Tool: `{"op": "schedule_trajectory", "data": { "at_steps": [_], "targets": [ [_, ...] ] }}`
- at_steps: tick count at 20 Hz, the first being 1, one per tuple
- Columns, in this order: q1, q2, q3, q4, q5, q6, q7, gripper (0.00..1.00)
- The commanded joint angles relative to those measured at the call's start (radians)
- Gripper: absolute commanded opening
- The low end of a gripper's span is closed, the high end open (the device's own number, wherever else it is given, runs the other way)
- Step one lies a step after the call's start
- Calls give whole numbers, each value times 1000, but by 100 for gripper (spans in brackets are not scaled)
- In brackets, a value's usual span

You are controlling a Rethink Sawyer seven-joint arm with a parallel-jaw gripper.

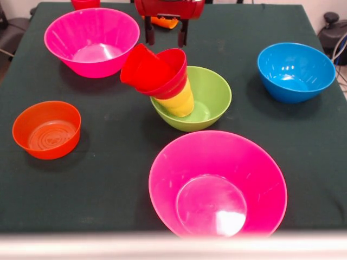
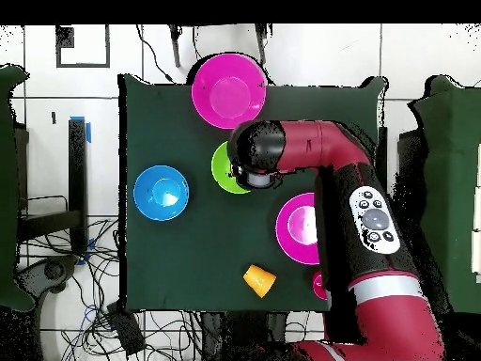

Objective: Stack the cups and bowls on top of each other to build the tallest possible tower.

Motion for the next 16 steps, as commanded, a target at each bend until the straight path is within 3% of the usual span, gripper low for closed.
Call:
{"op": "schedule_trajectory", "data": {
  "at_steps": [1, 10, 16],
  "targets": [
    [-13, 49, 58, 72, -99, -3, -277, 100],
    [-6, 74, 70, 65, -123, -21, -239, 100],
    [28, 122, 55, 67, -153, -112, -165, 100]
  ]
}}
